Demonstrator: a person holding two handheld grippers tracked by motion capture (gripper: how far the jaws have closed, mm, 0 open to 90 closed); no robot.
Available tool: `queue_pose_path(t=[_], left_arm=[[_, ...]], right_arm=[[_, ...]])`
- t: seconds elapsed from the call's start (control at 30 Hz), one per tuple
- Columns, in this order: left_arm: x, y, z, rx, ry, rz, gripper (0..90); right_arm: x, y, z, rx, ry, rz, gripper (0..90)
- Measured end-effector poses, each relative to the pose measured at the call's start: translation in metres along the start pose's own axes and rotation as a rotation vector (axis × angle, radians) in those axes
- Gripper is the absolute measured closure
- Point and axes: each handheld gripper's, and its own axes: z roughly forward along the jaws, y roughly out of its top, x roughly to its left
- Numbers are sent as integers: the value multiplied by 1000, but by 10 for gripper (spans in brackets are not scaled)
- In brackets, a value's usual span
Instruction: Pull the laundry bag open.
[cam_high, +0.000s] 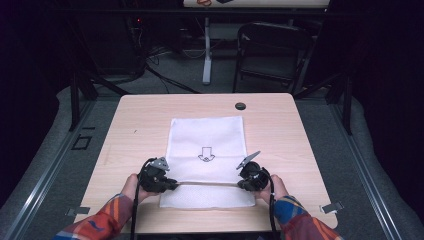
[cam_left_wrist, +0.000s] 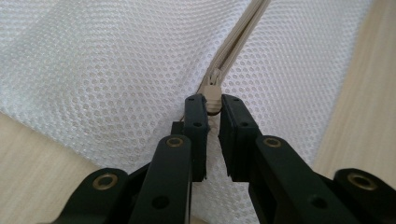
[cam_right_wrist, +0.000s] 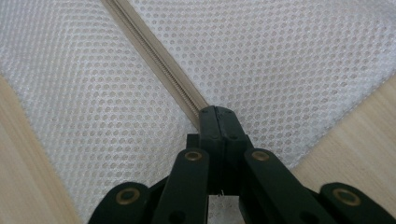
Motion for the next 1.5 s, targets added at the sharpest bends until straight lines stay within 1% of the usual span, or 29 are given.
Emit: queue_pose_path(t=[0.07, 0.1, 0.17, 0.2, 0.23, 0.27, 0.3, 0.33, 0.37, 0.47, 0.57, 0.63, 0.7, 0.77, 0.9, 1.03, 1.07, 1.1, 1.13, 1.17, 1.2, 1.23, 1.3, 1.33, 1.37, 1.4, 1.43, 1.47, 1.5], left_arm=[[0, -2, -1, -3, -5, 1, 813], [0, -2, -1, -2, -22, 1, 813], [-1, -3, -2, 5, -1, 11, 813], [0, -4, -3, 4, 1, -2, 813], [1, -5, -4, 4, 8, 6, 813], [2, -6, -5, -3, 3, -3, 813], [4, -8, -6, -12, -21, -15, 813], [4, -8, -6, -15, -24, -17, 813], [2, -8, -6, -8, -14, -6, 813], [2, -7, -6, -8, -17, -10, 812], [1, -6, -6, -1, -5, 1, 812], [1, -6, -6, -7, -5, 2, 812], [0, -6, -6, -3, -2, 12, 812], [0, -7, -6, 2, -4, 11, 813], [2, -8, -7, -13, -15, 4, 813], [1, -9, -8, -9, -8, 9, 813], [2, -10, -10, -23, -10, 2, 813], [2, -11, -11, -23, -17, -1, 814], [2, -11, -12, -16, -3, 5, 814], [3, -13, -12, -27, -18, -9, 813], [3, -13, -12, -26, -20, -8, 813], [2, -12, -12, -16, -5, 4, 814], [4, -13, -13, -24, -19, -3, 813], [4, -15, -13, -17, 1, -5, 813], [5, -16, -14, -21, -14, -5, 813], [6, -17, -15, -24, -8, -14, 813], [6, -18, -16, -25, -15, -13, 813], [5, -18, -16, -17, -2, 0, 813], [5, -19, -18, -24, 9, -6, 813]], right_arm=[[0, 0, 0, 4, -1, -10, 900], [1, 0, 0, 0, -3, -9, 900], [0, 0, 0, 0, -2, -7, 900], [0, 0, 0, 3, 0, -9, 900], [0, 0, 0, 5, 0, -12, 900], [0, 0, 0, 5, 1, -12, 900], [0, 0, 0, -7, 6, 0, 900], [-1, 0, 0, 2, -3, -3, 900], [0, 0, 0, -6, 4, 1, 900], [0, 1, -1, 11, -4, -10, 900], [1, 1, 0, 14, -15, -12, 900], [1, 1, -1, 19, -17, -16, 900], [1, 1, 0, 14, -15, -13, 900], [1, 1, 0, 12, -12, -13, 900], [1, 1, 0, 15, -14, -15, 900], [1, 1, 0, 8, -11, -11, 900], [0, 0, 0, 9, -9, -8, 900], [1, 0, 0, 8, -10, -8, 900], [1, 1, 0, 8, -11, -10, 900], [1, 1, 0, 9, -10, -10, 900], [0, 0, 0, 8, -9, -8, 900], [1, 1, 0, 9, -10, -8, 900], [0, 1, 0, 9, -9, -9, 900], [0, 0, 0, 7, -8, -7, 900], [0, 0, -1, 11, -5, -12, 900], [0, 0, 0, 7, -5, -7, 900], [0, 0, 0, 6, 2, -3, 900], [-1, 0, -1, 12, -2, -9, 900], [-1, 0, -1, 12, -2, -8, 900]])
